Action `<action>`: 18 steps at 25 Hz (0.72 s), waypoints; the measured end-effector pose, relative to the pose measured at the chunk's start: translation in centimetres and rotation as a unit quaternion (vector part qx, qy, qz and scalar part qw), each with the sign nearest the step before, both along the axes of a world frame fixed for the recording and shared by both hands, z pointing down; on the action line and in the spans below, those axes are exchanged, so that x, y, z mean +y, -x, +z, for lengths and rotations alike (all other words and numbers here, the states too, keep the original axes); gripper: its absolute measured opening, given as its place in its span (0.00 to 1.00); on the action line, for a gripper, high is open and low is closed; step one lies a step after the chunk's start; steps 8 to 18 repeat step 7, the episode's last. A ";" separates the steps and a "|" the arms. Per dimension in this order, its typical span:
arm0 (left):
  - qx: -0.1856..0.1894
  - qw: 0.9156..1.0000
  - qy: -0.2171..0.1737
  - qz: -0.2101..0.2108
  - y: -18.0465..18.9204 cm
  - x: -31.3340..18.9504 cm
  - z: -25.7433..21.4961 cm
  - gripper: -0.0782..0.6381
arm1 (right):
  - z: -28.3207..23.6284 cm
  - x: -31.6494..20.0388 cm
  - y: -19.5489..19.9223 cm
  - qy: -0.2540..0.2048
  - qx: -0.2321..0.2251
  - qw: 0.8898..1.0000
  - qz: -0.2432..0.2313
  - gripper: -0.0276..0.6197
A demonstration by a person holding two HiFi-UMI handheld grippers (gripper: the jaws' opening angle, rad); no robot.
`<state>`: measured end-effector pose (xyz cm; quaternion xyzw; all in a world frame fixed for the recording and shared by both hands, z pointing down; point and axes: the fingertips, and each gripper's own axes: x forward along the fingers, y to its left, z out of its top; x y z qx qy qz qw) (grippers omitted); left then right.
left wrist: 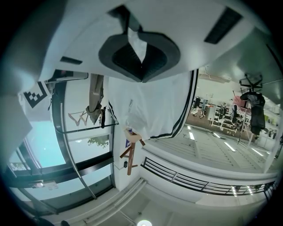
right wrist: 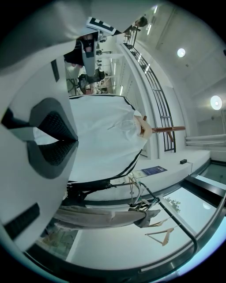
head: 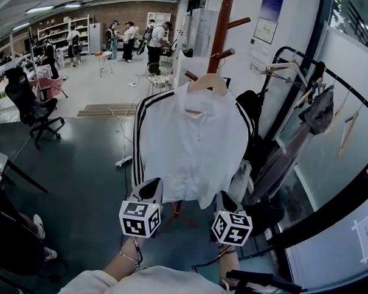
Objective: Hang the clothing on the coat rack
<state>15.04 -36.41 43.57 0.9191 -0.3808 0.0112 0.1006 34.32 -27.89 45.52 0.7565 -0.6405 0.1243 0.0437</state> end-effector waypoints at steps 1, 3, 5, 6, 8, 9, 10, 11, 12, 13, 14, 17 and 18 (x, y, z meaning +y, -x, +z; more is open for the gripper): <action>0.000 1.000 0.001 0.000 0.0 0.0 0.1 0.12 | 0.1 0.1 -0.1 0.001 0.001 1.000 0.001 0.08; 0.000 1.000 0.003 0.002 0.0 0.0 0.4 0.12 | 0.3 0.2 -0.3 0.002 -0.001 1.000 0.005 0.08; -0.001 1.000 0.005 0.004 -0.2 0.0 0.6 0.12 | 0.5 0.4 -0.5 0.003 -0.003 1.000 0.009 0.08; -0.001 1.000 0.006 0.006 -0.2 0.0 0.7 0.12 | 0.6 0.5 -0.6 0.004 -0.004 1.000 0.010 0.08; -0.002 1.000 0.006 0.007 -0.3 0.1 0.8 0.12 | 0.7 0.5 -0.7 0.005 -0.005 1.000 0.012 0.08; -0.002 1.000 0.006 0.007 -0.3 0.1 0.8 0.12 | 0.7 0.5 -0.7 0.005 -0.005 1.000 0.012 0.08; -0.002 1.000 0.006 0.007 -0.3 0.1 0.8 0.12 | 0.7 0.5 -0.7 0.005 -0.005 1.000 0.012 0.08; -0.002 1.000 0.006 0.007 -0.3 0.1 0.8 0.12 | 0.7 0.5 -0.7 0.005 -0.005 1.000 0.012 0.08; -0.002 1.000 0.006 0.007 -0.3 0.1 0.8 0.12 | 0.7 0.5 -0.7 0.005 -0.005 1.000 0.012 0.08; -0.002 1.000 0.006 0.007 -0.3 0.1 0.8 0.12 | 0.7 0.5 -0.7 0.005 -0.005 1.000 0.012 0.08; -0.002 1.000 0.006 0.007 -0.3 0.1 0.8 0.12 | 0.7 0.5 -0.7 0.005 -0.005 1.000 0.012 0.08; -0.002 1.000 0.006 0.007 -0.3 0.1 0.8 0.12 | 0.7 0.5 -0.7 0.005 -0.005 1.000 0.012 0.08; -0.002 1.000 0.006 0.007 -0.3 0.1 0.8 0.12 | 0.7 0.5 -0.7 0.005 -0.005 1.000 0.012 0.08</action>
